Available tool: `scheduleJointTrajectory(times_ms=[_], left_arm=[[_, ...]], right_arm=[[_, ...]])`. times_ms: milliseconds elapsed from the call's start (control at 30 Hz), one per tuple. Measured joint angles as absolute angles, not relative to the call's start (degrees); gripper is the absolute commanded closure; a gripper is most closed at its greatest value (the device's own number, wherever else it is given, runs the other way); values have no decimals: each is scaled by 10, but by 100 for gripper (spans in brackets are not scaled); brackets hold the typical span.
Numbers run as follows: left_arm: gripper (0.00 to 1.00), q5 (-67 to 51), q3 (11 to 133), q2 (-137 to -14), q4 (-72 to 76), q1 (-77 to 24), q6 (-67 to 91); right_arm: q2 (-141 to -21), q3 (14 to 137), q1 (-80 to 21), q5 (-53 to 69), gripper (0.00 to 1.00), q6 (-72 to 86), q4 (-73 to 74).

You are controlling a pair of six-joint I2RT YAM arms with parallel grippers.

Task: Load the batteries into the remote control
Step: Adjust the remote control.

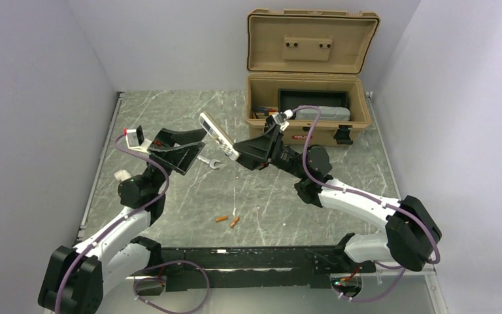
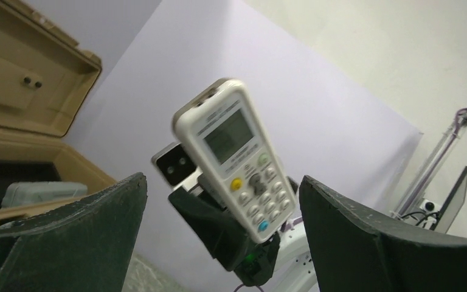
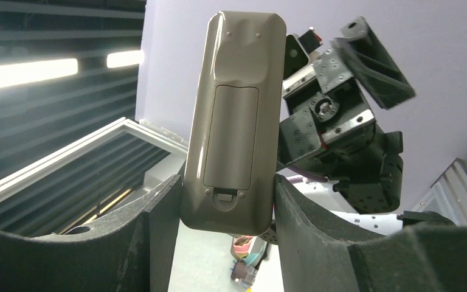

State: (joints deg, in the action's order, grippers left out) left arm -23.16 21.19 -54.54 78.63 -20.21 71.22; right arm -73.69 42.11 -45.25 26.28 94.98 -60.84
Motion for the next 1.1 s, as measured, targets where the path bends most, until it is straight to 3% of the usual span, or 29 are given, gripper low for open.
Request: scheduleJointTrajectory(times_ms=[500, 667, 767, 933, 1100], left_arm=[[21, -242, 269, -598, 846, -238, 729], [38, -242, 269, -598, 849, -243, 731], [66, -242, 271, -599, 849, -244, 736], [98, -238, 278, -598, 875, -248, 763], [100, -237, 278, -596, 883, -249, 770]], right_arm=[[-774, 407, -483, 261, 98, 1014, -694], [-779, 407, -492, 259, 97, 1027, -708], [-783, 406, -492, 255, 97, 1035, -724], [-789, 404, -486, 236, 93, 1061, -754], [-793, 404, -486, 230, 86, 1070, -760]])
